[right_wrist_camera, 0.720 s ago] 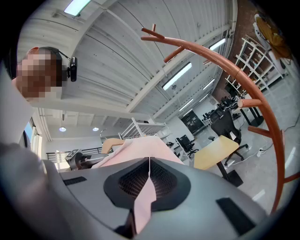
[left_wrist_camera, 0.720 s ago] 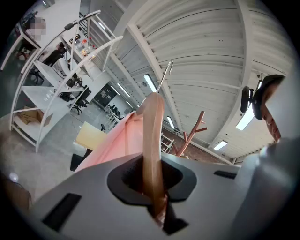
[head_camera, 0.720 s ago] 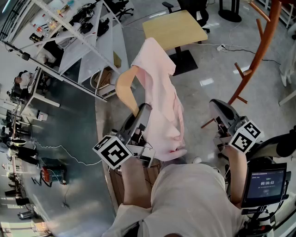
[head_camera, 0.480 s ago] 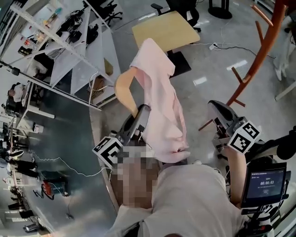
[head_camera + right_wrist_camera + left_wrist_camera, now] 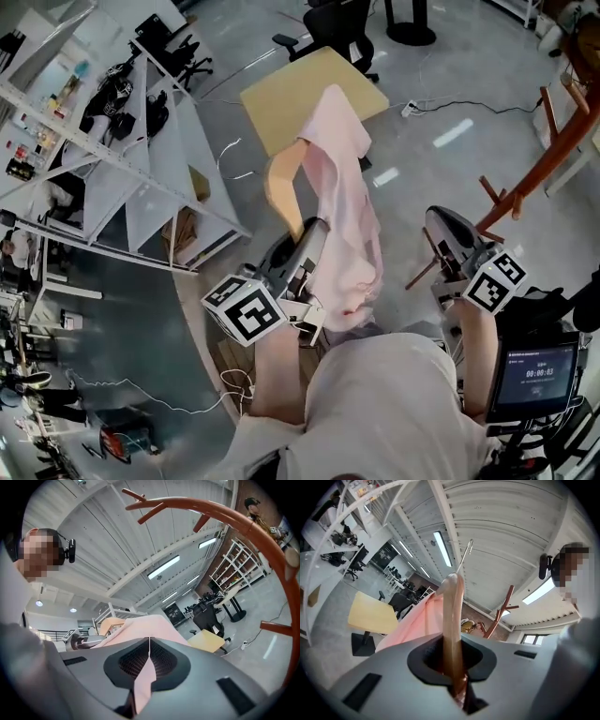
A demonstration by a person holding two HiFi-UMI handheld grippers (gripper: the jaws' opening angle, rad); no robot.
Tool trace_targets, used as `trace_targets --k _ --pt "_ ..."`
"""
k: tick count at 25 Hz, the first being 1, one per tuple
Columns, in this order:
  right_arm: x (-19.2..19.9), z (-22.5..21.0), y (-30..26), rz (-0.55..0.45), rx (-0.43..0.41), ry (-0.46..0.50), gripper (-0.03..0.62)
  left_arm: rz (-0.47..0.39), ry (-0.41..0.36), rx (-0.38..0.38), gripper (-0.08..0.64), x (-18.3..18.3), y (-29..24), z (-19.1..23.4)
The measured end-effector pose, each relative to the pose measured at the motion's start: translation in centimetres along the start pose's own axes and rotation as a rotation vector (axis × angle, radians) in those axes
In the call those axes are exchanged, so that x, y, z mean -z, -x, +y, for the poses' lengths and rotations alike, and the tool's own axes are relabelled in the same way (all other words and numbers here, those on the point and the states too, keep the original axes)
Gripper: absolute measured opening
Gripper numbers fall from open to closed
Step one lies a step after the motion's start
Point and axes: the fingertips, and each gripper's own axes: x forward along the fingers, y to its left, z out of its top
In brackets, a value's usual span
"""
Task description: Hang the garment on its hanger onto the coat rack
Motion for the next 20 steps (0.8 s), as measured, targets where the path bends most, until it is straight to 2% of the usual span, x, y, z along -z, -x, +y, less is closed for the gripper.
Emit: trace_targets --k 5,11,20 --pt "-1.9 -0.9 -1.3 -0.042 0.04 0.029 0.012 0.045 -0.037 0.054 0.028 -1.9 -3.3 0.7" --pt "-5.1 -3.3 -0.9 -0.045 0.048 0.046 0.012 0.047 -0.054 0.038 0.028 -2.7 -7.9 0.4" --pt "-6.3 -4.5 -0.3 -0.067 0.082 0.055 0.012 0.061 -0.031 0.059 0.028 -3.5 -10.9 0.7"
